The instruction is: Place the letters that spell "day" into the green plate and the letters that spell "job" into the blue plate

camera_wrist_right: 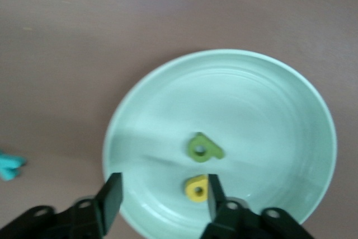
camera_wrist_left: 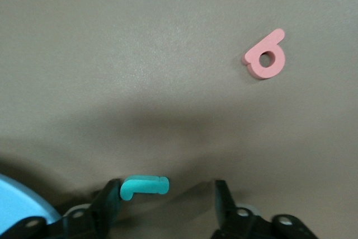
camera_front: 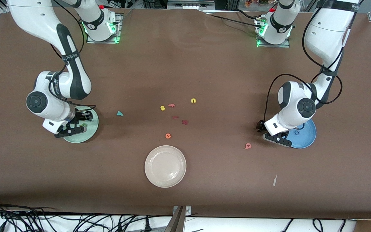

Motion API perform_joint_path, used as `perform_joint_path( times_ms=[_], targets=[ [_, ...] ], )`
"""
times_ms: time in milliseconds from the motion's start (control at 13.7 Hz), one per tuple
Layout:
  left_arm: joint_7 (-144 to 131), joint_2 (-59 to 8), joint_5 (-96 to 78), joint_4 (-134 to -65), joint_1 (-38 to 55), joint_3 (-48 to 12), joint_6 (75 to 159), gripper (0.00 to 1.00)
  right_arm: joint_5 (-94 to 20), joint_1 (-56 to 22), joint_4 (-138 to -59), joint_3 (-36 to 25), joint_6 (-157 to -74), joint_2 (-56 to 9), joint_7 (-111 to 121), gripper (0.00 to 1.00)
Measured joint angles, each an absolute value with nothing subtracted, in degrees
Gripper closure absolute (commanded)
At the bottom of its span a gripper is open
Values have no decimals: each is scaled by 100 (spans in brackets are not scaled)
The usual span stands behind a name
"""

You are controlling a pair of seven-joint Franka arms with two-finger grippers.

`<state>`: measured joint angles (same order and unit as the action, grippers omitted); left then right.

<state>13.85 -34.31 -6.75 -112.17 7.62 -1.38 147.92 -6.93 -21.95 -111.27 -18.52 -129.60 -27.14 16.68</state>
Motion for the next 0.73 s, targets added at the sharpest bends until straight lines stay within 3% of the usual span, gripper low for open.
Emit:
perform_joint_path(
  times_ms=[146,512,731],
  targets=[
    [1386,-3435,-675,-11209,762,-124,14800,34,-693,-2341,-10815,-1736,-12333,-2641,1751,0],
    [1390,-3436,-675,-11175,763,-83,14804,76,-693,-2454,-10708,-1163,-12229,-2600,2625,0],
    [1390,-3429,-675,-11154,775,-83,14798,84,-691,-2452,-10746,-1129,-12379,-2606,3602,0]
  ],
)
